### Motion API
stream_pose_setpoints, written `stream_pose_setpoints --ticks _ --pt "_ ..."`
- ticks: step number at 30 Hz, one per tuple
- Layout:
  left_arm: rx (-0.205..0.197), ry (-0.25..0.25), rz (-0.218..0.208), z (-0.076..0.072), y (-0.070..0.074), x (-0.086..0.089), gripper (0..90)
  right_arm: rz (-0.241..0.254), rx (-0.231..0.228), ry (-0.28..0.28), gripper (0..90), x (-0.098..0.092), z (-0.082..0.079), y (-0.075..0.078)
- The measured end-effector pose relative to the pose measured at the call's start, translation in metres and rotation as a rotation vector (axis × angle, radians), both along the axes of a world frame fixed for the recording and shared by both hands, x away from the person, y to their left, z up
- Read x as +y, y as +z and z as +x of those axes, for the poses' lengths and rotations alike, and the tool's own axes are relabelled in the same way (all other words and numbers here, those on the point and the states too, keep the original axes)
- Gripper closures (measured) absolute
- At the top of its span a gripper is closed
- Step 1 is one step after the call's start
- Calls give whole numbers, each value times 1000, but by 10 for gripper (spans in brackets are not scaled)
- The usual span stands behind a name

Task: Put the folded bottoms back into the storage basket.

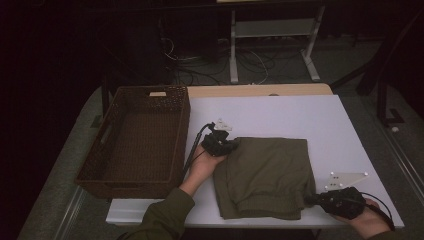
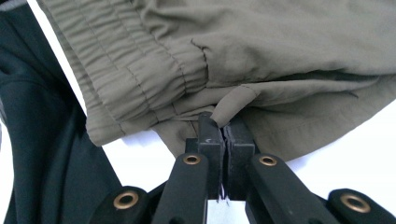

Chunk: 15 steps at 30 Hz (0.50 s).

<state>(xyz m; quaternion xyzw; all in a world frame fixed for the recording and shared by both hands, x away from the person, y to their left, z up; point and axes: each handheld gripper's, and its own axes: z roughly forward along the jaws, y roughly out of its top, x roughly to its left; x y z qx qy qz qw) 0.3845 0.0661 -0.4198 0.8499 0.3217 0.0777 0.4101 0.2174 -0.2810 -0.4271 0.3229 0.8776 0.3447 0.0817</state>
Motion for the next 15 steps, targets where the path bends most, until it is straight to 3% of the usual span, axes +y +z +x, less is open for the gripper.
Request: stream_pose_setpoints --ticks 5,15 --pt "3 -58 -70 -5 10 -2 833 28 -9 6 875 3 3 4" --pt "-26 -171 -158 -19 31 -14 836 91 -43 30 876 16 16 16"
